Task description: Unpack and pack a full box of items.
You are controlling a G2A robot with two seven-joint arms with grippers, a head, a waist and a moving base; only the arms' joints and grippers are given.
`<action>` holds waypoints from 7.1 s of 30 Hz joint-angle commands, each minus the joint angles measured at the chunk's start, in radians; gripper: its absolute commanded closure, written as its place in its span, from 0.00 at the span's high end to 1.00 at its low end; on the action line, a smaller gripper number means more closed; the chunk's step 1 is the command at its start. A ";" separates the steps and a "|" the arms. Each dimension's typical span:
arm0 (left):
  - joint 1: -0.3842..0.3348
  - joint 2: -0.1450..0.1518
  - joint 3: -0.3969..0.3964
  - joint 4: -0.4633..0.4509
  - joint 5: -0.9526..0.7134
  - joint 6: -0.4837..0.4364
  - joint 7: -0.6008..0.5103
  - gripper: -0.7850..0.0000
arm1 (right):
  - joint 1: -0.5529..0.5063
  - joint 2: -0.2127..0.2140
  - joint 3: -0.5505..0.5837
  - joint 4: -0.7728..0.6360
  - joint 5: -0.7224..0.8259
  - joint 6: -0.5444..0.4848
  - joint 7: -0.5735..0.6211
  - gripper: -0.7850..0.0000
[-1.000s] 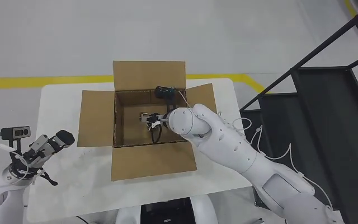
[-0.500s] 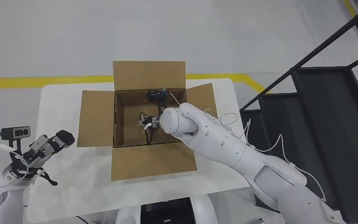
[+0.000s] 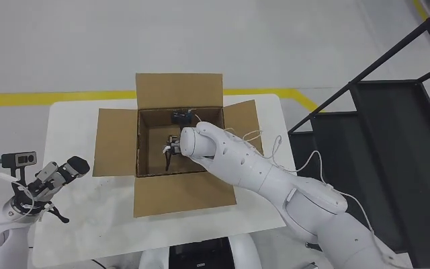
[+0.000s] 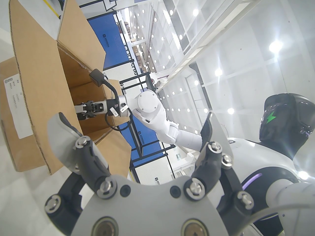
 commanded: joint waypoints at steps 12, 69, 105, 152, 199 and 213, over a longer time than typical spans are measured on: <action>0.000 0.000 0.000 0.000 0.000 0.000 0.000 1.00 | 0.033 -0.075 -0.027 0.143 -0.010 0.054 -0.035 0.00; 0.000 0.000 0.000 0.000 0.000 0.000 0.000 1.00 | -1.033 0.353 1.280 -1.062 -0.018 -0.528 0.343 0.00; 0.000 0.000 0.000 0.000 0.000 0.000 0.000 1.00 | -0.845 0.376 1.102 -0.690 -0.343 -0.294 0.133 0.00; 0.000 0.000 0.000 0.000 0.000 0.000 0.000 1.00 | -0.727 0.367 1.027 -0.617 -0.449 0.063 0.062 1.00; 0.000 0.000 0.000 0.000 0.000 0.000 0.000 1.00 | -0.433 0.347 0.568 -0.961 -0.466 -0.482 0.324 1.00; 0.000 0.000 0.000 0.000 0.000 0.000 0.000 1.00 | -0.433 0.347 0.568 -0.961 -0.466 -0.482 0.324 1.00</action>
